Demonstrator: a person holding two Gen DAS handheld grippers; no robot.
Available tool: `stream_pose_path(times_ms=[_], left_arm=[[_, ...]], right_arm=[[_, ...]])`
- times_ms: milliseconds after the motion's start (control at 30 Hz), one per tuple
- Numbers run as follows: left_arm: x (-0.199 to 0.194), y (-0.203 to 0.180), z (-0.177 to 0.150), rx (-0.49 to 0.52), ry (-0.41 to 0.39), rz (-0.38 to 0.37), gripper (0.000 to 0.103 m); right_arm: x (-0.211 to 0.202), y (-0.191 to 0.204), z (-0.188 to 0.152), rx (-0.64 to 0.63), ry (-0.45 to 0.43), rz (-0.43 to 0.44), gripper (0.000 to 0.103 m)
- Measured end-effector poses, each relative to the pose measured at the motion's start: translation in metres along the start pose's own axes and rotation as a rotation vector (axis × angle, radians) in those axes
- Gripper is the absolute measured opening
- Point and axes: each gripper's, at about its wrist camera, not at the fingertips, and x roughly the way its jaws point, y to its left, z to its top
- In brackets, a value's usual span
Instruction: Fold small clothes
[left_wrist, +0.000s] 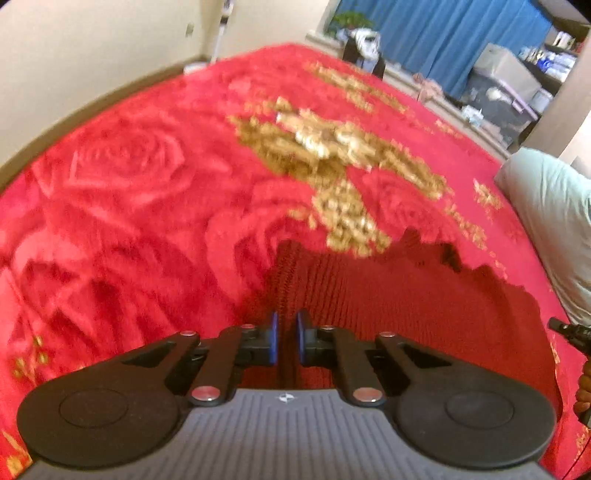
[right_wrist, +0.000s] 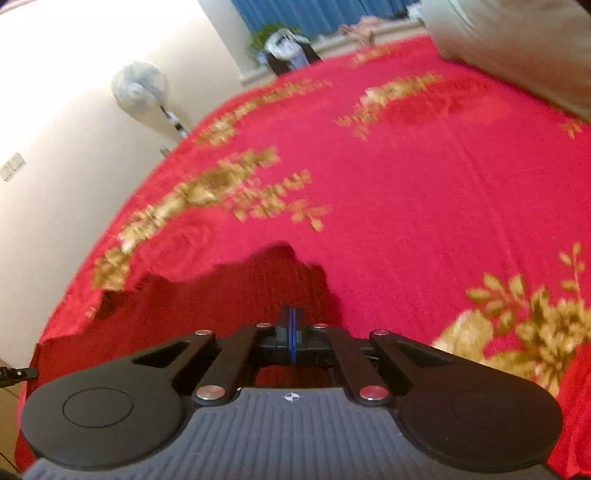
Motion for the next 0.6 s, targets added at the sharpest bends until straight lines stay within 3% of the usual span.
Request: stream_pose_path(times_ms=[100, 167, 233, 300, 333, 367, 400, 500, 600], left_arm=[[-0.015, -0.002, 0.006, 0.015, -0.092, -0.035, 0.008], [-0.019, -0.004, 0.007, 0.031, -0.122, -0.036, 0.008], [-0.013, -0.003, 0.008, 0.017, -0.084, -0.027, 0.008], [-0.001, 0.003, 0.005, -0.025, 0.002, -0.048, 0.015], [0.004, 0.005, 0.003, -0.036, 0.043, -0.056, 0.033], [0.01, 0.005, 0.0, -0.031, 0.079, -0.054, 0.051], [0.015, 0.003, -0.003, -0.012, 0.114, -0.045, 0.057], [0.024, -0.007, -0.012, 0.071, 0.157, -0.007, 0.06], [0.026, -0.009, -0.014, 0.065, 0.152, -0.017, 0.059]], right_arm=[[-0.024, 0.006, 0.012, 0.018, -0.164, 0.018, 0.0], [-0.034, 0.01, 0.02, 0.013, -0.214, 0.005, 0.0], [-0.029, 0.008, 0.022, 0.012, -0.17, -0.023, 0.005], [-0.009, -0.006, 0.017, 0.084, -0.026, -0.015, 0.036], [-0.002, -0.012, 0.013, 0.106, 0.021, -0.03, 0.05], [0.004, -0.017, 0.009, 0.12, 0.042, -0.057, 0.051], [0.009, -0.021, 0.005, 0.134, 0.071, -0.067, 0.051], [0.021, -0.034, 0.0, 0.227, 0.136, -0.011, 0.051], [0.021, -0.039, -0.004, 0.276, 0.144, 0.018, 0.051]])
